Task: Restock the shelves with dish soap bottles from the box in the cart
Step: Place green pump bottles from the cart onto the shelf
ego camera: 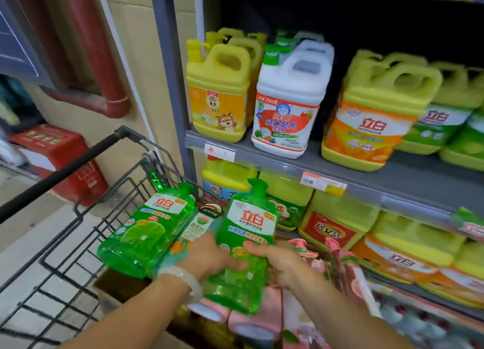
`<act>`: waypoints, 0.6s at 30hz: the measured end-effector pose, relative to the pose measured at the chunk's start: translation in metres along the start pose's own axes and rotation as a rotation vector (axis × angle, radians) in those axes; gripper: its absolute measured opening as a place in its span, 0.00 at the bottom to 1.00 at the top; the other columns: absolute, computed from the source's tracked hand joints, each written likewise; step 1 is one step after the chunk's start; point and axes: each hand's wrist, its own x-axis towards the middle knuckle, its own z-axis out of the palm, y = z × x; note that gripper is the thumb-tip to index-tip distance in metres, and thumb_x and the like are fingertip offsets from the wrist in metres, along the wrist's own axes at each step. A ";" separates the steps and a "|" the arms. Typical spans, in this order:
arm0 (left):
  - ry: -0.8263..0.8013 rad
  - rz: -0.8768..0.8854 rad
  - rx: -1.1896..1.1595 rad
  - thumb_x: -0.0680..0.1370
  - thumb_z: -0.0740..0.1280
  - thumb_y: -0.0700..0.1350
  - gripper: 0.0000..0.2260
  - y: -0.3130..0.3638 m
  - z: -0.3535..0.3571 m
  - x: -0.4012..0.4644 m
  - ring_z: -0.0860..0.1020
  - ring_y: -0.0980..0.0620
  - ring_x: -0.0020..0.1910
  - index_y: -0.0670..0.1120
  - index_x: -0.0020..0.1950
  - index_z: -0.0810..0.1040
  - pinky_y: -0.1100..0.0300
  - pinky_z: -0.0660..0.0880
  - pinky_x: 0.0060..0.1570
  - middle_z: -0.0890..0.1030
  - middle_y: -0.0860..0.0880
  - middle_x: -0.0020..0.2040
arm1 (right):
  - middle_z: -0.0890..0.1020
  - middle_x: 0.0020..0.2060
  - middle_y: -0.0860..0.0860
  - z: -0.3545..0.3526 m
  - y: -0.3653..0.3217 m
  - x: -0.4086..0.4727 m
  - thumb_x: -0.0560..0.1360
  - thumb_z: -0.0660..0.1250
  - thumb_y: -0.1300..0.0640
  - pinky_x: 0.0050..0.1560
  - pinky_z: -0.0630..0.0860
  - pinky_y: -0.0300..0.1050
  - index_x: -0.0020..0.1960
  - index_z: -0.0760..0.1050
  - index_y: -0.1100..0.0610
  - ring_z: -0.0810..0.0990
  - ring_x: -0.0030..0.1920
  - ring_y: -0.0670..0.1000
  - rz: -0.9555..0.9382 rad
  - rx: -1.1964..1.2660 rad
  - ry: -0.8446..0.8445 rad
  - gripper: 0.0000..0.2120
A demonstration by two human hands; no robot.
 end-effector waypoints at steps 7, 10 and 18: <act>0.042 0.268 -0.056 0.45 0.82 0.51 0.41 0.064 0.081 -0.074 0.81 0.50 0.48 0.44 0.55 0.73 0.54 0.79 0.50 0.82 0.46 0.51 | 0.84 0.44 0.52 -0.100 -0.032 -0.117 0.57 0.81 0.65 0.50 0.79 0.46 0.47 0.74 0.56 0.83 0.43 0.49 -0.421 -0.177 0.243 0.23; 0.018 0.393 -0.070 0.54 0.83 0.39 0.35 0.095 0.135 -0.124 0.78 0.51 0.47 0.42 0.55 0.69 0.56 0.76 0.48 0.80 0.45 0.52 | 0.82 0.43 0.50 -0.157 -0.030 -0.185 0.59 0.78 0.70 0.36 0.76 0.30 0.51 0.73 0.59 0.81 0.35 0.37 -0.554 -0.209 0.294 0.24; -0.206 0.649 0.010 0.50 0.84 0.47 0.39 0.153 0.322 -0.240 0.79 0.51 0.51 0.42 0.56 0.69 0.55 0.77 0.51 0.80 0.49 0.52 | 0.80 0.45 0.47 -0.333 0.023 -0.355 0.58 0.80 0.69 0.50 0.79 0.36 0.57 0.68 0.61 0.80 0.44 0.40 -0.743 -0.180 0.595 0.32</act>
